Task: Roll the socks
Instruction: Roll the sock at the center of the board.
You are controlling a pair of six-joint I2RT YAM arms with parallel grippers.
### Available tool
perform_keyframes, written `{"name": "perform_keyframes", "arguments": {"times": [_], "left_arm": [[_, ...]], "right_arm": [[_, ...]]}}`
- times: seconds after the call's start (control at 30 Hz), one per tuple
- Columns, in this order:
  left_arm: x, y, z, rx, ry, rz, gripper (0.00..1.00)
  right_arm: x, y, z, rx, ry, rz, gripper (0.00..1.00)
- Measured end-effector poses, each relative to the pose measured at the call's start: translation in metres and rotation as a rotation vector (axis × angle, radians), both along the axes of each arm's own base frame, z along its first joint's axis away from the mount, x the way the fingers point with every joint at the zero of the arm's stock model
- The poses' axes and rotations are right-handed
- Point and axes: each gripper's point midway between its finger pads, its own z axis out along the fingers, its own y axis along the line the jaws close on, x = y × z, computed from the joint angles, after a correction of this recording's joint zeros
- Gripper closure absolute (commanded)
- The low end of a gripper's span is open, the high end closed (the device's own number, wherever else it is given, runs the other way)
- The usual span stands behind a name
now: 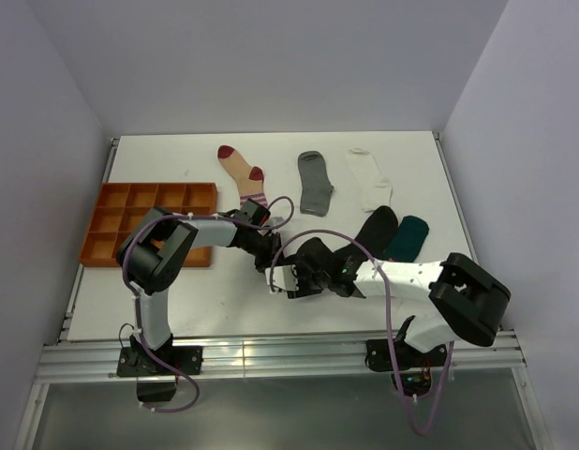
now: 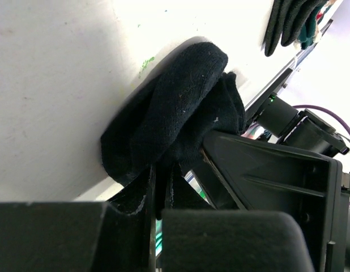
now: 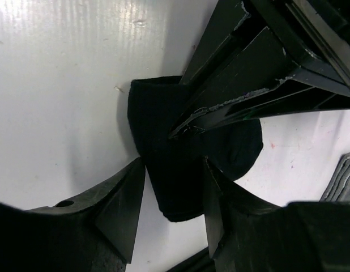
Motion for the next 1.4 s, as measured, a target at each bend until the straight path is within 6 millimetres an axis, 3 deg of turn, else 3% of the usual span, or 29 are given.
{"name": "perform_keyframes", "arguments": {"times": [0.23, 0.33, 0.43, 0.6, 0.87, 1.23, 1.4], "left_arm": [[0.001, 0.001, 0.000, -0.006, -0.006, -0.015, 1.00], [0.002, 0.003, 0.000, -0.009, -0.012, -0.017, 0.99], [0.004, 0.004, 0.001, -0.012, -0.014, -0.016, 0.93], [0.005, 0.006, 0.001, -0.013, -0.018, -0.009, 0.82], [0.008, 0.014, 0.006, 0.003, -0.093, 0.078, 0.69], [0.021, 0.036, 0.003, 0.097, -0.232, 0.219, 0.61], [0.029, 0.049, 0.013, 0.141, -0.351, 0.278, 0.58]], "right_arm": [[0.007, 0.003, -0.007, -0.039, -0.007, -0.009, 0.52], [0.009, 0.004, -0.008, -0.053, -0.006, -0.005, 0.68], [0.009, 0.005, -0.007, -0.061, 0.006, -0.008, 0.74], [0.007, 0.005, -0.006, -0.074, 0.069, -0.007, 0.76], [0.006, 0.003, 0.000, -0.044, 0.373, -0.033, 0.76], [0.007, -0.006, -0.002, -0.058, 0.769, -0.084, 0.76], [0.005, -0.010, -0.001, -0.071, 0.942, -0.121, 0.76]]}}
